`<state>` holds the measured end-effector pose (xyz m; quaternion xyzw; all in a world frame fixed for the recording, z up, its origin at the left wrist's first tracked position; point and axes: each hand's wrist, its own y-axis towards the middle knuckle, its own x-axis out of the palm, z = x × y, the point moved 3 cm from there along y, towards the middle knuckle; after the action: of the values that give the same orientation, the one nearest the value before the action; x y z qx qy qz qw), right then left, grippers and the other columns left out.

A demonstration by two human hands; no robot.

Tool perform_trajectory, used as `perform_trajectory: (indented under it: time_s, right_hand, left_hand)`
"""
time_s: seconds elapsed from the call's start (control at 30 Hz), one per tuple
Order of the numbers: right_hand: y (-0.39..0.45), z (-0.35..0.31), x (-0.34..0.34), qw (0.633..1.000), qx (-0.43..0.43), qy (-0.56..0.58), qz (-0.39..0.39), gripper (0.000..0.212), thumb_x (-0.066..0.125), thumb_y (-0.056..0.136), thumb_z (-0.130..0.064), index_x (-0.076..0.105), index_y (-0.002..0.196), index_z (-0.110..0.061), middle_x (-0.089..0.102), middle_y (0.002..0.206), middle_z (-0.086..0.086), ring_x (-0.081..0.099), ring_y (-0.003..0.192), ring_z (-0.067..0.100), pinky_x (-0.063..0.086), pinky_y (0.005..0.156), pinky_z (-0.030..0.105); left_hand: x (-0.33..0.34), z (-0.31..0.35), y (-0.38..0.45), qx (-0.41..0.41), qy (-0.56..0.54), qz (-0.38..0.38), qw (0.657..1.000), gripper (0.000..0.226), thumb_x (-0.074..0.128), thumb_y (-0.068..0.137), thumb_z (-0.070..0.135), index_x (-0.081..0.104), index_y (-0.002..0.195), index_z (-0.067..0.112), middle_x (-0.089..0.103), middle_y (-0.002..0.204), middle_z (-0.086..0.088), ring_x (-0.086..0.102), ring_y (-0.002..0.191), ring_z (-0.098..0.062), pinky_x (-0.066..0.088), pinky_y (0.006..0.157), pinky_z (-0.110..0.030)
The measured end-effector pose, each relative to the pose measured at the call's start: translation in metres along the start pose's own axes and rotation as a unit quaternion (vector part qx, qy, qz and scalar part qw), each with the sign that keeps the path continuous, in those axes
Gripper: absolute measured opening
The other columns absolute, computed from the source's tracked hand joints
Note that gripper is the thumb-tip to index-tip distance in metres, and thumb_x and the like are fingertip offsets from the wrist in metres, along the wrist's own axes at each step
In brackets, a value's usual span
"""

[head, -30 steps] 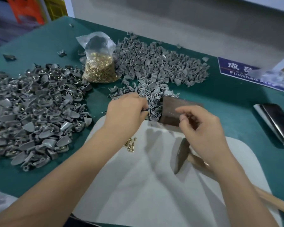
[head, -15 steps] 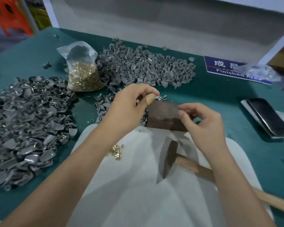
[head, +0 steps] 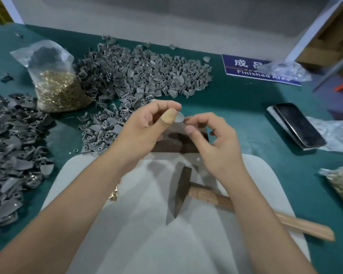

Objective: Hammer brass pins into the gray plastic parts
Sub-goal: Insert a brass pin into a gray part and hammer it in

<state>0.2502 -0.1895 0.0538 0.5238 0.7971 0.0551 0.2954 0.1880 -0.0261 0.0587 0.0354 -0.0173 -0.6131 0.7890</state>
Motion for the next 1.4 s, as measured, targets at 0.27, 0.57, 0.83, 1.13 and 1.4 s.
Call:
perform_trajectory:
  time_s: [0.27,0.57,0.83,1.13,1.4]
  right_hand:
    - [-0.002,-0.008,0.009,0.997,0.002,0.073,0.004,0.008,0.072,0.093,-0.007,0.07,0.093,-0.015,0.07,0.087,-0.008,0.061,0.078,0.005,0.044,0.075,0.014]
    - [-0.004,-0.008,0.008,0.998,0.002,0.055,0.033,0.008,0.073,0.094,-0.012,0.07,0.095,-0.019,0.071,0.091,-0.009,0.066,0.087,0.01,0.047,0.077,0.016]
    - [-0.007,-0.006,0.015,0.999,-0.003,0.035,0.032,0.011,0.068,0.097,-0.012,0.064,0.097,-0.023,0.066,0.094,0.0,0.066,0.087,0.018,0.053,0.077,0.031]
    - [-0.01,-0.013,0.018,0.989,0.041,0.133,0.059,0.015,0.066,0.098,-0.008,0.066,0.098,-0.023,0.07,0.092,-0.003,0.07,0.083,0.018,0.061,0.073,0.03]
    - [-0.01,-0.009,0.017,0.988,0.068,0.116,0.073,0.009,0.07,0.096,-0.011,0.069,0.097,-0.02,0.072,0.09,-0.003,0.07,0.088,0.017,0.058,0.08,0.036]
  left_hand:
    - [-0.002,-0.002,-0.005,0.041,0.046,-0.033,0.998,0.016,0.06,0.1,0.028,0.069,0.112,0.023,0.074,0.101,0.003,0.067,0.096,-0.005,0.05,0.079,-0.014]
    - [-0.004,-0.009,-0.007,0.131,0.15,0.012,0.98,0.016,0.07,0.096,0.025,0.069,0.112,0.025,0.07,0.098,0.012,0.066,0.093,-0.008,0.05,0.079,-0.017]
    - [-0.001,-0.009,-0.011,0.213,0.314,0.05,0.924,0.022,0.075,0.084,0.036,0.075,0.102,0.024,0.067,0.091,0.016,0.063,0.089,-0.004,0.055,0.077,-0.034]
    - [-0.003,-0.011,-0.01,0.216,0.317,0.099,0.918,0.023,0.077,0.09,0.019,0.077,0.114,0.019,0.067,0.095,0.014,0.057,0.089,-0.005,0.047,0.079,-0.022]
    - [0.004,-0.009,-0.014,0.223,0.307,0.07,0.923,0.025,0.083,0.083,0.022,0.073,0.106,0.02,0.063,0.093,0.018,0.059,0.091,-0.006,0.048,0.079,-0.02]
